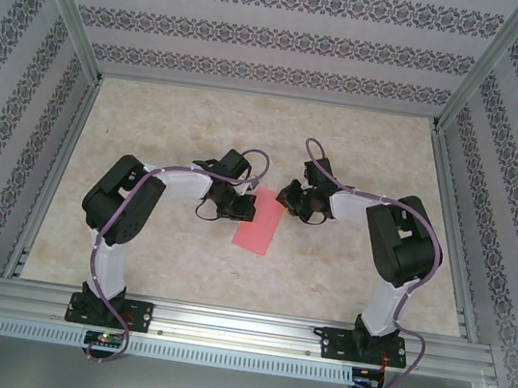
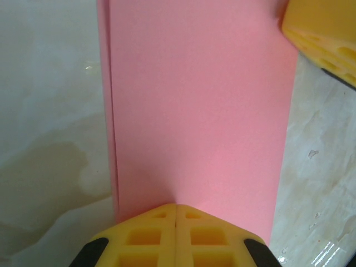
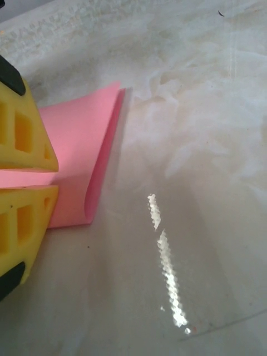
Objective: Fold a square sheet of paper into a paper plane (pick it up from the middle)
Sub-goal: Fold the square sheet of paper in half at the center of the table.
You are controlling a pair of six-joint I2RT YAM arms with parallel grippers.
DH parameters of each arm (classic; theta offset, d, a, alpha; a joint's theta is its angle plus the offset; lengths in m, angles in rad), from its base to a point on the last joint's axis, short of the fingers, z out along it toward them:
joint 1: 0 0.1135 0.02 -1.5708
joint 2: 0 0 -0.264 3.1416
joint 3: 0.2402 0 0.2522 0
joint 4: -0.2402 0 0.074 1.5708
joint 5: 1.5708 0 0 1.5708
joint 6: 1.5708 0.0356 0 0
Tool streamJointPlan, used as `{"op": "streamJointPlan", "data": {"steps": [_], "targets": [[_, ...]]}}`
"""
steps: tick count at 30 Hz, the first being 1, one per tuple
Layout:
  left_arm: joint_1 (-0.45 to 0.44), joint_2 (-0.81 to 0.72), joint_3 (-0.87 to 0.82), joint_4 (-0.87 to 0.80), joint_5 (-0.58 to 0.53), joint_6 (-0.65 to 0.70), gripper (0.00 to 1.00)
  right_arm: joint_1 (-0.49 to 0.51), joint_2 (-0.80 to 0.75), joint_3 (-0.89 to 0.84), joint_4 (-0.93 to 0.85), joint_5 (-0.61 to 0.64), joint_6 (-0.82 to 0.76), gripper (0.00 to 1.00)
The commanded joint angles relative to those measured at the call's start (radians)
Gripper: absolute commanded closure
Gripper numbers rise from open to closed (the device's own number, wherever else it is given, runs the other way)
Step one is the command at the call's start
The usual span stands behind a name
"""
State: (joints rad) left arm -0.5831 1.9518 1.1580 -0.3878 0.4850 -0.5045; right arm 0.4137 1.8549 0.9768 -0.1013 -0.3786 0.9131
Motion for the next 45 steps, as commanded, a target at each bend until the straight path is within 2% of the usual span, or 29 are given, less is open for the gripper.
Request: {"op": "streamJointPlan", "data": {"steps": [1,13,23,37,40,45], "targets": [[-0.012,0.07,-0.03,-0.103,-0.081,0.021,1.0,-0.017,-0.044,0.062,-0.068,0.026,-0.032,0.85],[-0.012,0.073,-0.03,-0.096,-0.076,0.021,1.0,-0.033,0.083,0.043,-0.064,0.017,-0.007,0.86],[-0.012,0.068,-0.034,-0.1,-0.077,0.024,1.0,-0.044,-0.037,0.123,-0.107,-0.007,-0.021,0.85],[-0.013,0.072,-0.029,-0.097,-0.074,0.024,1.0,-0.051,0.079,0.055,-0.005,-0.039,0.004,0.86],[-0.013,0.072,-0.029,-0.097,-0.076,0.023,1.0,-0.036,0.086,0.067,-0.077,0.015,-0.029,0.86],[-0.012,0.069,-0.03,-0.101,-0.076,0.027,1.0,-0.048,0.041,0.025,-0.001,-0.024,-0.001,0.86]]}}
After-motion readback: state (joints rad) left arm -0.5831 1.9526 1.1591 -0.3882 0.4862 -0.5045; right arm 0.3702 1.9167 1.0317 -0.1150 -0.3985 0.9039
